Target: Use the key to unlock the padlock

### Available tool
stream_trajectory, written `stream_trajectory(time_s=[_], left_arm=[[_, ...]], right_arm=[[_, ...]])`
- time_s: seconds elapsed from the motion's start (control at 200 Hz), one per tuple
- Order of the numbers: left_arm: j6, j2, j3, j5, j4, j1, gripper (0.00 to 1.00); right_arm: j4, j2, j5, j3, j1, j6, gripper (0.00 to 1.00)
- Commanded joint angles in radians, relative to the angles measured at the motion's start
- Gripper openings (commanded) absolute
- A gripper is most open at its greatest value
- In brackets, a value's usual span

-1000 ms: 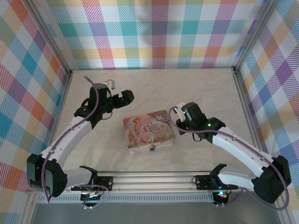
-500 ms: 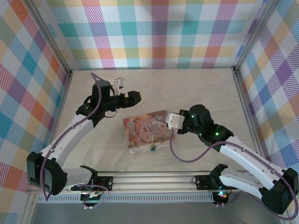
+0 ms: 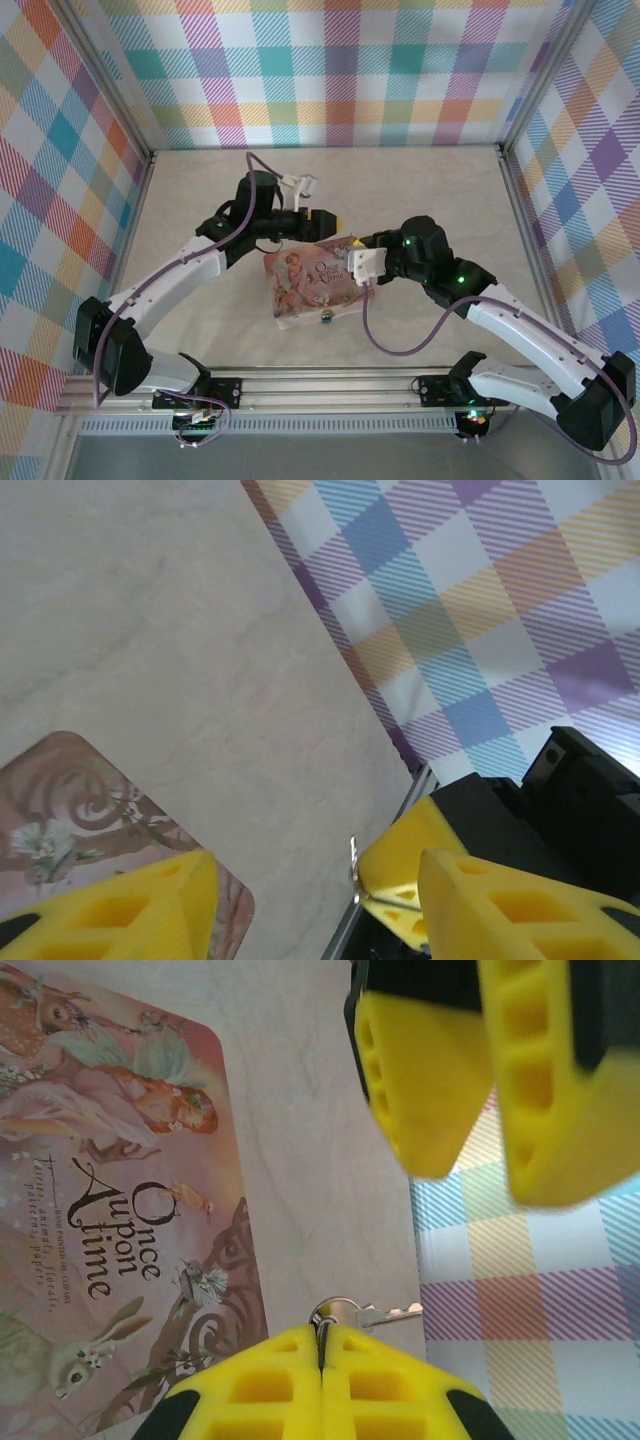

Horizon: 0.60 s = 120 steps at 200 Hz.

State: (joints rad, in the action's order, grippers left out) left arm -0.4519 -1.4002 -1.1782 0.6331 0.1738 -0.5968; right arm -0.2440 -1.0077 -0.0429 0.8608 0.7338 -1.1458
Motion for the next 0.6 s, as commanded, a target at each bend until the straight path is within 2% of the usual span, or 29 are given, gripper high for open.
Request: stream_trajectory(time_s=[0.0,0.165,0.335,0.595], left_arm=[[0.000,-0.030,-0.038,0.030,-0.027,-0.027,0.52],[-0.012,-0.052,-0.042,0.039,-0.052,-0.047,0.48],[-0.013,-0.066,-0.049,0.042,-0.050,-0.058,0.39],[-0.008,-0.072,-0.053,0.037,-0.036,-0.064,0.33]], right_arm=[[-0.011,-0.013,-0.053,0.035,0.009,-0.028,0.00],[-0.006,-0.025,-0.055,0.042,0.013,-0.023,0.00],[0.016,-0.024,-0.052,0.039,0.016,-0.010,0.00],[0.041,-0.017,-0.034,0.035,0.018,-0.005,0.00]])
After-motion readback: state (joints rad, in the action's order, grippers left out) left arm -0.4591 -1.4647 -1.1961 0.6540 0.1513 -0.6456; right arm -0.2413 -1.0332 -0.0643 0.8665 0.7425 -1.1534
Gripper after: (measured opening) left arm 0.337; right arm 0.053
